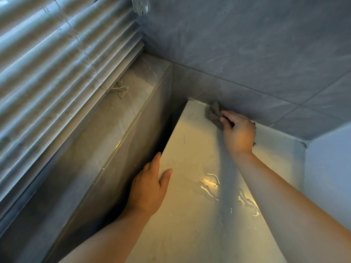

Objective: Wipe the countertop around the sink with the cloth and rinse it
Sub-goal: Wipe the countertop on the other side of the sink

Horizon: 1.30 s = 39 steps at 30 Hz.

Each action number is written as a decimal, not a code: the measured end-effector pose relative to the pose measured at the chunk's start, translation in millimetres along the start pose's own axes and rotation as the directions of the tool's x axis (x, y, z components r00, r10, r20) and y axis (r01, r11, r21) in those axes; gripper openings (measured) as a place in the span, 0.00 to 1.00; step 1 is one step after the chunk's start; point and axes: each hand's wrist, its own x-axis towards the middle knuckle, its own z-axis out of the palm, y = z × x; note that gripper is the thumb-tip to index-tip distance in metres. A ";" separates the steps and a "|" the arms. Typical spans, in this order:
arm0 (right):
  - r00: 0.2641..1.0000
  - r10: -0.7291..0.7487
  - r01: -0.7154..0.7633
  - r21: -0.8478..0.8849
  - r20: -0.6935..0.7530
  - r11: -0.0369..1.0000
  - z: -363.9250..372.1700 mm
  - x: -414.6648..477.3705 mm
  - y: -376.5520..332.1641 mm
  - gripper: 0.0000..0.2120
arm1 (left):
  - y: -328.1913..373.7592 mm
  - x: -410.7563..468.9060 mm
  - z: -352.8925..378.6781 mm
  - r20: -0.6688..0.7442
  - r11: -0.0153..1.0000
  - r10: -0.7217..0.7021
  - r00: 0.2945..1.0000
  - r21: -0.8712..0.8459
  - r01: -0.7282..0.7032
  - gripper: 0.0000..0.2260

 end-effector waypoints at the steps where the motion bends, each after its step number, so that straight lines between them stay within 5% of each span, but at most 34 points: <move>1: 1.000 -0.001 0.001 0.004 0.017 1.000 -0.9 -3.2 0.7 0.11 | 1.2 -0.5 -0.6 -0.010 1.000 0.018 1.000 -0.003 -0.018 0.28; 10: 0.994 -0.087 0.081 0.084 0.068 0.993 -23.6 -79.7 -18.8 0.09 | 3.2 -2.7 -3.5 -0.009 0.989 0.143 0.990 0.047 -0.142 0.26; 14: 0.976 0.129 -0.167 0.214 0.178 0.962 -44.5 -103.6 -34.2 0.10 | 3.8 -4.4 -5.4 0.015 0.978 0.167 0.986 0.120 -0.168 0.27; 17: 0.971 0.217 -0.236 0.283 0.096 0.930 -67.6 -85.8 -37.9 0.10 | 5.2 -8.9 -3.1 0.024 0.947 0.264 0.964 0.182 -0.264 0.27; 23: 0.999 0.013 -0.010 0.062 -0.035 0.998 -77.8 -9.9 -7.4 0.10 | 8.9 -18.3 8.5 0.040 0.915 0.273 0.961 0.299 -0.272 0.28; 29: 0.999 0.047 -0.046 -0.055 0.020 0.997 -47.2 4.1 32.5 0.10 | 11.0 -18.2 6.5 0.029 0.907 0.294 0.955 0.307 -0.289 0.27; 33: 0.996 0.077 -0.078 -0.006 -0.050 0.997 -37.2 -6.1 36.7 0.10 | 11.7 -18.5 6.2 0.014 0.913 0.290 0.957 0.297 -0.281 0.27; 39: 0.996 0.082 -0.084 0.040 0.043 0.996 -46.4 -32.0 36.2 0.10 | 12.7 -18.9 6.5 0.012 0.914 0.286 0.958 0.295 -0.277 0.27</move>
